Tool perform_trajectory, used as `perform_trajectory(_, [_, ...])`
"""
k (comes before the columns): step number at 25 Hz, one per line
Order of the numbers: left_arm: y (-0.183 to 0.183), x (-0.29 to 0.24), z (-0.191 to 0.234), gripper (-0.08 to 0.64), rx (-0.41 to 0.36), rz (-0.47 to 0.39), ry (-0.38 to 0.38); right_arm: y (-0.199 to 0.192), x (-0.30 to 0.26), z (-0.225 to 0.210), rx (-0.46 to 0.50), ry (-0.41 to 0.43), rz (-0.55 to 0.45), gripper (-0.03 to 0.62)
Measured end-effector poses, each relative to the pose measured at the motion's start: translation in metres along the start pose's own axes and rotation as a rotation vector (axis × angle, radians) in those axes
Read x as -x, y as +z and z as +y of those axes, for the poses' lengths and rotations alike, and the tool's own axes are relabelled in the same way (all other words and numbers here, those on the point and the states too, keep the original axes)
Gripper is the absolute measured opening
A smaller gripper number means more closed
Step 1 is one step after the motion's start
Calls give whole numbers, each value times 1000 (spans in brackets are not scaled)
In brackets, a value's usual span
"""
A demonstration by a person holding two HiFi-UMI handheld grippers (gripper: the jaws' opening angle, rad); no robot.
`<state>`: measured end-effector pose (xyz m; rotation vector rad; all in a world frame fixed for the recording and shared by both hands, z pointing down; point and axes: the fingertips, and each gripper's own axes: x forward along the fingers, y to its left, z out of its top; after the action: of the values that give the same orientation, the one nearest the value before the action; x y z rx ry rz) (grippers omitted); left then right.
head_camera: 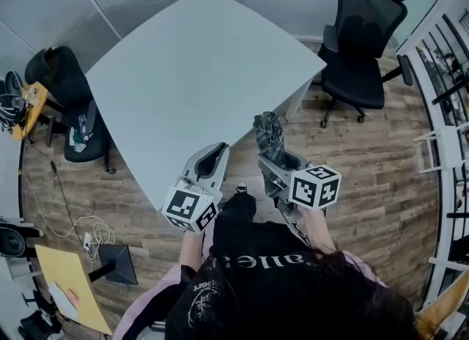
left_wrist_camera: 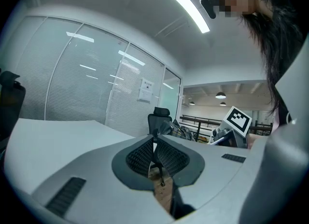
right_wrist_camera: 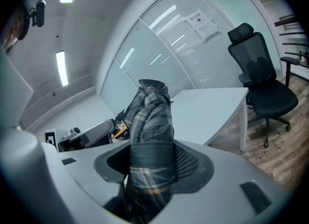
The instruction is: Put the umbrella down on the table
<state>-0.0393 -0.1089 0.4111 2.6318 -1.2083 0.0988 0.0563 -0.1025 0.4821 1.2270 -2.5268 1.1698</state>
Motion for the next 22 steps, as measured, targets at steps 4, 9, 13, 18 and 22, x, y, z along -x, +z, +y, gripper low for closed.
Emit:
perform_trajectory(4, [14, -22, 33, 26, 7, -11, -7, 23, -29, -5, -8, -5, 1, 230])
perform_trajectory(9, [24, -50, 66, 26, 6, -9, -23, 50, -64, -17, -11, -16, 2, 230])
perform_trajectory(13, [30, -68, 91, 26, 3, -7, -37, 69, -92, -25, -13, -24, 2, 230])
perform_trajectory(18, [40, -81, 122, 26, 2, -16, -37, 89, -123, -25, 1, -23, 4, 230])
perform_trajectory(22, [40, -90, 136, 26, 19, -22, -24, 101, -135, -30, 15, -24, 13, 230])
